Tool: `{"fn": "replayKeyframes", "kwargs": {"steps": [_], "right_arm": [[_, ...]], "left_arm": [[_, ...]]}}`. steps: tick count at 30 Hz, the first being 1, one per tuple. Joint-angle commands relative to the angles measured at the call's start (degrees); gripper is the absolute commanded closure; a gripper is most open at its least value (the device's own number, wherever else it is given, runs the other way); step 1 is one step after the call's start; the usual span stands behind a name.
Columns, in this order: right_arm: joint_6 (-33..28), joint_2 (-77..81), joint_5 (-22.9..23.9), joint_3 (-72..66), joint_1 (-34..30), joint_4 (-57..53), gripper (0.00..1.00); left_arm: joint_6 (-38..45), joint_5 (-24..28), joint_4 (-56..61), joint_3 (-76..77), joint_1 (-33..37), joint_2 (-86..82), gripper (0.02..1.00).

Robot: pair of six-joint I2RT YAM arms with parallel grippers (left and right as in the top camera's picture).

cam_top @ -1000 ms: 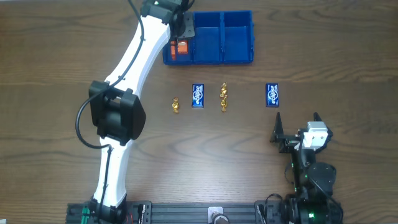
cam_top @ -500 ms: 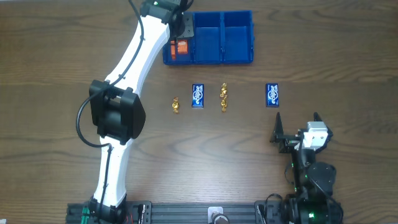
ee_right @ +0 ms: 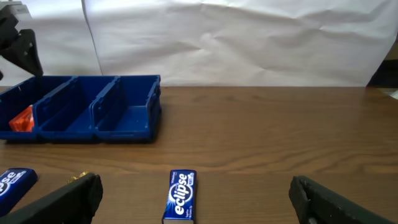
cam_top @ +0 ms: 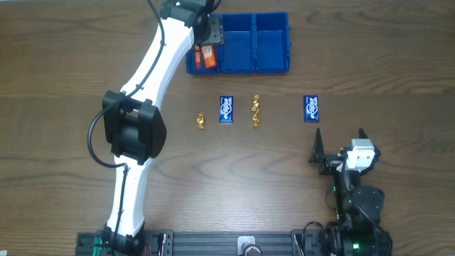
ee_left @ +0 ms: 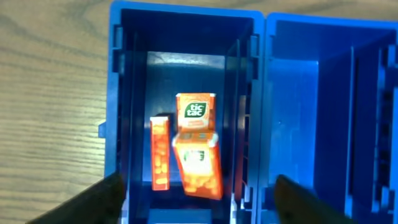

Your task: Sort Candies Into Trays

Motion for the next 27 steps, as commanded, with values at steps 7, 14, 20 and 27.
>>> {"fn": "replayKeyframes", "kwargs": {"steps": [7,14,20,27], "right_arm": [[-0.4,-0.4,-0.3,-0.3,-0.2,-0.1,0.003],[-0.4,-0.4,-0.3,-0.3,-0.2,-0.1,0.003],[-0.4,-0.4,-0.3,-0.3,-0.2,-0.1,0.003],[-0.4,-0.4,-0.3,-0.3,-0.2,-0.1,0.003]], "left_arm": [[0.7,-8.8,5.3,-5.3,-0.5,-17.8,0.191],[4.3,-10.6,21.6,-27.2,-0.1,-45.7,0.174],[14.3,-11.3,31.8,-45.8,1.0,-66.6,0.154],[18.1,-1.0,39.9,-70.1,13.0,-88.7,0.119]]}}
